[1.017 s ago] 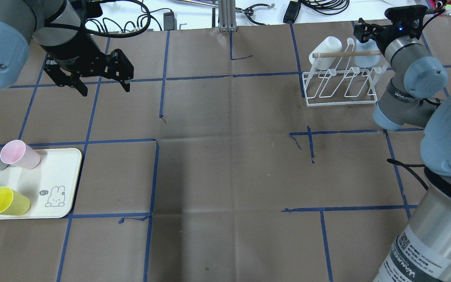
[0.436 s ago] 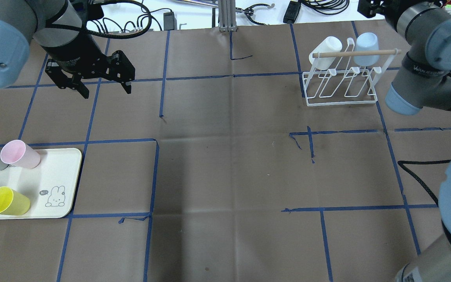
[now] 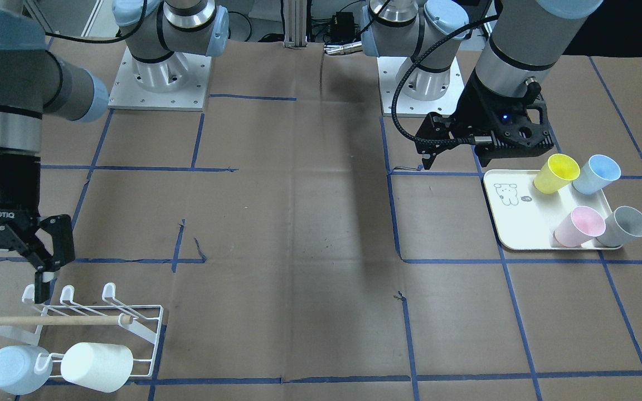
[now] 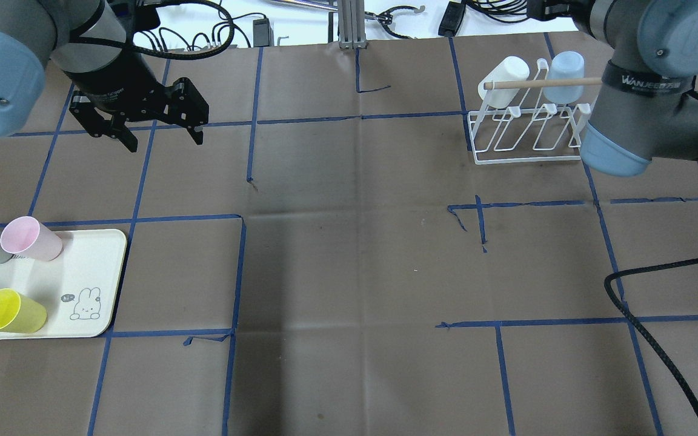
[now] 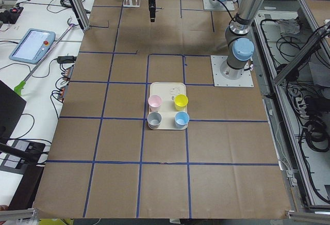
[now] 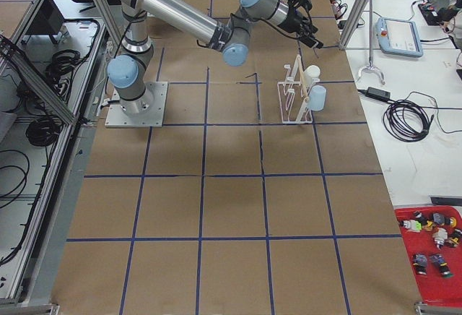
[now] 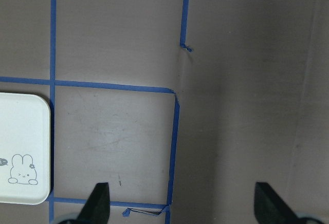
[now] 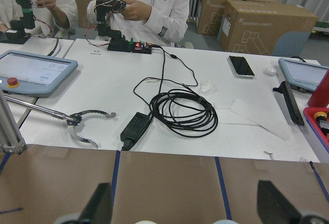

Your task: Transfer IKEA cup to right arm and place on rack

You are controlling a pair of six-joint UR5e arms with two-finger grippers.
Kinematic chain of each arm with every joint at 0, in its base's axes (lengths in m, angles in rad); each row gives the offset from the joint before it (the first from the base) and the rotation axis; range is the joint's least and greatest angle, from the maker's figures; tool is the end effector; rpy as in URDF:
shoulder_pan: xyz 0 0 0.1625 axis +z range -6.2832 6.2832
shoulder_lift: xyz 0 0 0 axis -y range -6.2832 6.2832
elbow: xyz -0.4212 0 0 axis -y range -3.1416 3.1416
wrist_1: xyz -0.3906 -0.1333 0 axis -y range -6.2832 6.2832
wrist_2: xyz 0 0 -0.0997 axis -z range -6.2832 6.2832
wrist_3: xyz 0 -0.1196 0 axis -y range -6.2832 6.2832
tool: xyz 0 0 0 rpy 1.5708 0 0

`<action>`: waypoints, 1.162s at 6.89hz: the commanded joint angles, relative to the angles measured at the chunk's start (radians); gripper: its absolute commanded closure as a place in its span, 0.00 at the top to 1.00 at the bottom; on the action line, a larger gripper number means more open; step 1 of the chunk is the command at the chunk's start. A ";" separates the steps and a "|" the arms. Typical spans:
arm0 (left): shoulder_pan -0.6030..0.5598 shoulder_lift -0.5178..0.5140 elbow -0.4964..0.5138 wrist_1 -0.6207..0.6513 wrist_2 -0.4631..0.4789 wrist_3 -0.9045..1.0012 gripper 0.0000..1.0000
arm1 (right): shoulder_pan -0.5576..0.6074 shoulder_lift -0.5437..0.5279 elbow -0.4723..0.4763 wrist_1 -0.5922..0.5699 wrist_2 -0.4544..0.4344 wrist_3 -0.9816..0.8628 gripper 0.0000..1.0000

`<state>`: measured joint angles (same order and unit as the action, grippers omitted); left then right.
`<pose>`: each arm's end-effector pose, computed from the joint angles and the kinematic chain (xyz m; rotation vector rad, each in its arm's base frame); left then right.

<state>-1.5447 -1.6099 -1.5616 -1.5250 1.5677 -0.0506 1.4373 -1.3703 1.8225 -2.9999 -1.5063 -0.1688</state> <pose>-0.1204 -0.5118 0.4537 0.1203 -3.1359 0.0249 0.0612 -0.6034 0.4204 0.0939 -2.6990 1.4317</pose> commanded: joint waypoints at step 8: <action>0.000 -0.002 0.000 0.006 0.000 0.000 1.00 | 0.175 -0.259 -0.136 1.373 -0.025 0.236 1.00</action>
<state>-1.5447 -1.6117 -1.5616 -1.5197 1.5677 -0.0506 1.5852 -1.6283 1.7156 -1.7655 -1.5262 0.0227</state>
